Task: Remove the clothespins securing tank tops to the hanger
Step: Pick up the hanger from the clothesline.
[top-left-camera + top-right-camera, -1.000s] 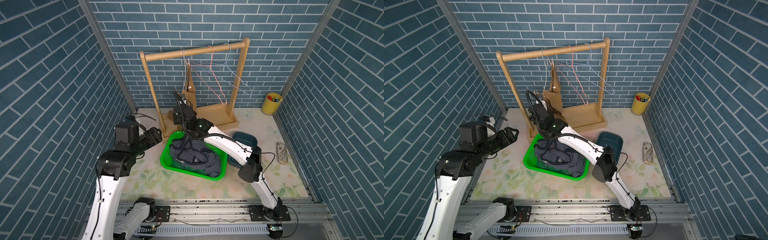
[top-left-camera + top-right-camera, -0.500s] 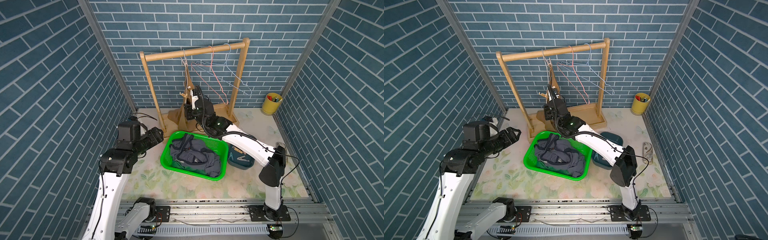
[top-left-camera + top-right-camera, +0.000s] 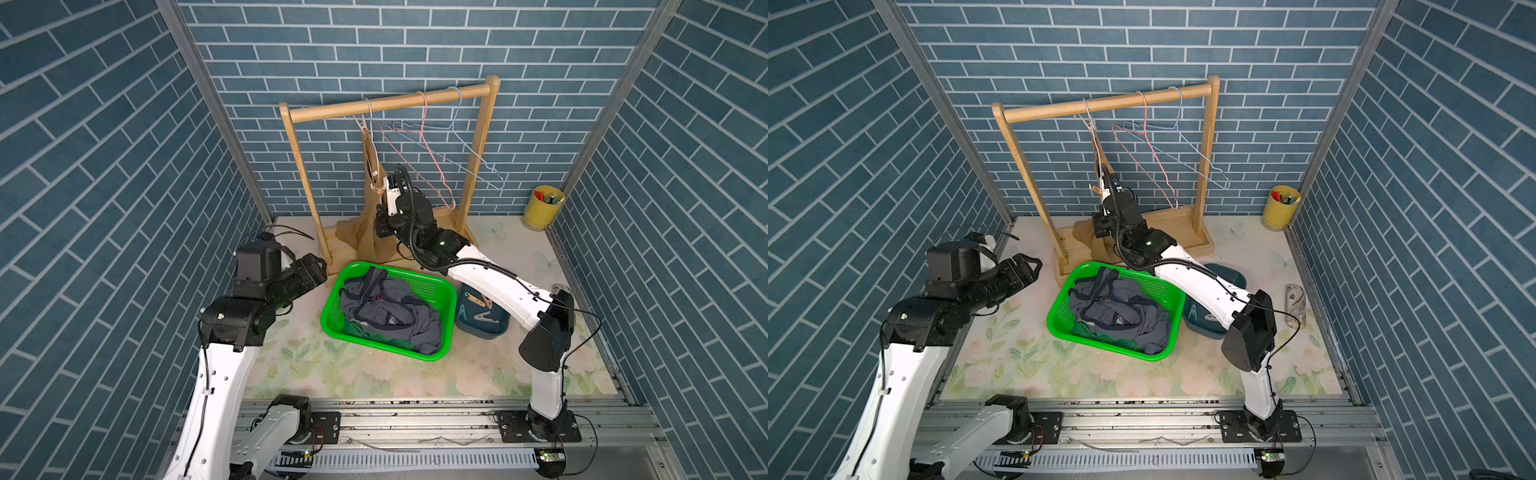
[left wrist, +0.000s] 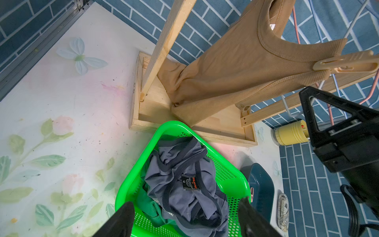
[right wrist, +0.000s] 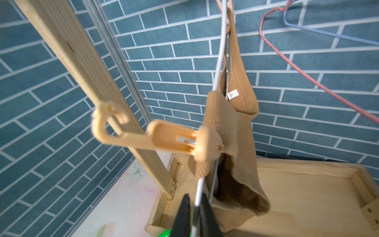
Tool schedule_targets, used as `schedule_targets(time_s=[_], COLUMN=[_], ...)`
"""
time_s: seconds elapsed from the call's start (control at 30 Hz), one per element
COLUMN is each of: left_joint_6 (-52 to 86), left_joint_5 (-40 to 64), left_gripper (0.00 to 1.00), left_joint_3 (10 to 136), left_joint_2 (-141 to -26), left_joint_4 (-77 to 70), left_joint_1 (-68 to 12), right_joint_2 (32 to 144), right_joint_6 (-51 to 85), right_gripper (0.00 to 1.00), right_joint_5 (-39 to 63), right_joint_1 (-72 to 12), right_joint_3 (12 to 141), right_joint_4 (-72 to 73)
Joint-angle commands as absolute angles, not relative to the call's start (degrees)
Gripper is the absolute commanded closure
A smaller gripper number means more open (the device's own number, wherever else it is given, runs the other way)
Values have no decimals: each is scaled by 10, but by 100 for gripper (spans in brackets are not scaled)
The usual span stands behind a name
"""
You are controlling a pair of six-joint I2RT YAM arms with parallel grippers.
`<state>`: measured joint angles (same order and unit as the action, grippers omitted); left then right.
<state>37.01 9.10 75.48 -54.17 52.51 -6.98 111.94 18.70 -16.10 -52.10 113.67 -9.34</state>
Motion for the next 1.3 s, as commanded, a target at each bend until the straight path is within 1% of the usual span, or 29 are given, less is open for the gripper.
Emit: schedule_targets(time_s=[0.0,0.1,0.3,0.43,0.6,0.93,1.27], left_joint_6=[376,382,390,389,387,382,366], left_joint_5=[93,91,91,81,73,65,52], left_gripper=[19,20,22,22,24,25,26], left_joint_3=[747,744,766,780,799,812,852], left_joint_2=[-540,-542,-559,-559,-563,-558,-570], left_joint_4=[515,506,498,504,511,523,543], left_joint_1=[-66,-66,-66,-66,-66,-66,-65], right_joint_2=[1099,1088,1083,1080,1070,1099,1060], right_joint_6=[178,182,164,155,143,134,131], right_gripper=[100,100,100,100,100,100,100], right_joint_5=[-164,-151,-118,-116,-94,-72,-67], right_joint_1=[-517,-512,-505,-504,-503,-502,-502], right_joint_3=[1146,1148,1198,1238,1268,1393,1401], right_joint_4=[-109,-126,-199,-240,-252,-318,-346])
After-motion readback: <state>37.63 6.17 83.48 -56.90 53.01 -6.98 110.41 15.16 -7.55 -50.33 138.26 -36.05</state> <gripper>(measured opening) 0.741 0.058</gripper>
